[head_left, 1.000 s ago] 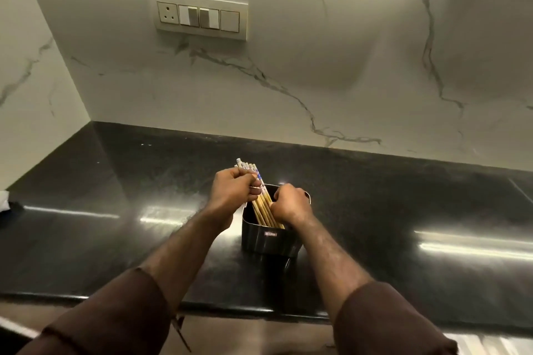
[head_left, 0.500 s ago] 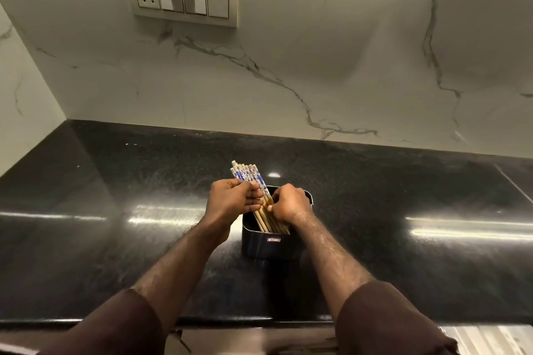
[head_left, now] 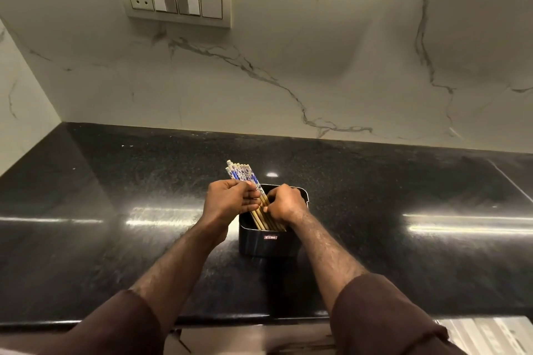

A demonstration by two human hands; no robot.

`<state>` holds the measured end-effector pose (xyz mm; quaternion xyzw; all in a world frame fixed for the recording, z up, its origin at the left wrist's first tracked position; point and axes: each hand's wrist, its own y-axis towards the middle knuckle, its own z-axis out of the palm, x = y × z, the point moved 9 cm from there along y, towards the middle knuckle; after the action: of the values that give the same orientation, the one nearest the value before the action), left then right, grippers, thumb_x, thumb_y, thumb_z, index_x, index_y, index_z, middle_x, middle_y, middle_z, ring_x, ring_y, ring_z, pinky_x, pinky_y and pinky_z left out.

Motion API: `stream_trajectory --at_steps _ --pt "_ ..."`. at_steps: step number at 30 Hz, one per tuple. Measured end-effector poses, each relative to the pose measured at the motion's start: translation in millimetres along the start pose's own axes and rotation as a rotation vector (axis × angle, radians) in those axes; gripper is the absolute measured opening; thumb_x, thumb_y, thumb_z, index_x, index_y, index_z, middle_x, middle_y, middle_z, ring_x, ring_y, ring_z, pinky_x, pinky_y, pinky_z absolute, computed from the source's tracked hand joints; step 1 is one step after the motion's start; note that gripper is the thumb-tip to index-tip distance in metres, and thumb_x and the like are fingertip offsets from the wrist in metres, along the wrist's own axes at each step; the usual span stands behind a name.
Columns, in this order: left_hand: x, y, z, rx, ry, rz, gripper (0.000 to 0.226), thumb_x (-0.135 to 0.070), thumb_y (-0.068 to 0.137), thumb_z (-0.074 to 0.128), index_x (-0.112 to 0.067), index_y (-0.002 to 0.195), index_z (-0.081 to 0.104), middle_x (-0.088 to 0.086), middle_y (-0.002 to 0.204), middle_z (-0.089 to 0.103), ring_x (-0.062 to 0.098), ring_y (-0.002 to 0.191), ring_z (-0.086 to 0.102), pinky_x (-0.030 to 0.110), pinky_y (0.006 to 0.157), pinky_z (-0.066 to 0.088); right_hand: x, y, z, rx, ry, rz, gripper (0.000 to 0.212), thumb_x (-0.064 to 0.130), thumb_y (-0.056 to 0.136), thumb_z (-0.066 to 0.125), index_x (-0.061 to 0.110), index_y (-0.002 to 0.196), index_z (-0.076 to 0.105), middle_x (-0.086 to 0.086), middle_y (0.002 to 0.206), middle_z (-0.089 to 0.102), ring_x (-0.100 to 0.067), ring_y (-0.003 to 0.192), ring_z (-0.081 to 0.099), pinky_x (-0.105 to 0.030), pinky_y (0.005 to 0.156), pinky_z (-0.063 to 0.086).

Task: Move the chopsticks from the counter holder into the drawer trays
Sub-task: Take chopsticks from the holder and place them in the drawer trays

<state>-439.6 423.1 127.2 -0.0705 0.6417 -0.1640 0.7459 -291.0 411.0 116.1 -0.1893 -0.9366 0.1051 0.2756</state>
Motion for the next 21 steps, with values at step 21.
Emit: stream_trajectory --at_steps 21 --pt "-43 -7 34 0.135 0.133 0.327 0.028 -0.012 0.083 0.072 -0.017 0.11 0.066 -0.003 0.099 0.073 0.005 0.094 0.07 0.015 0.074 0.054 4 -23 -42 -0.023 0.334 -0.111 0.019 0.012 0.089 0.069 0.018 0.106 0.073 0.005 0.101 0.071 -0.005 0.093 0.064 -0.02 0.078 0.05"
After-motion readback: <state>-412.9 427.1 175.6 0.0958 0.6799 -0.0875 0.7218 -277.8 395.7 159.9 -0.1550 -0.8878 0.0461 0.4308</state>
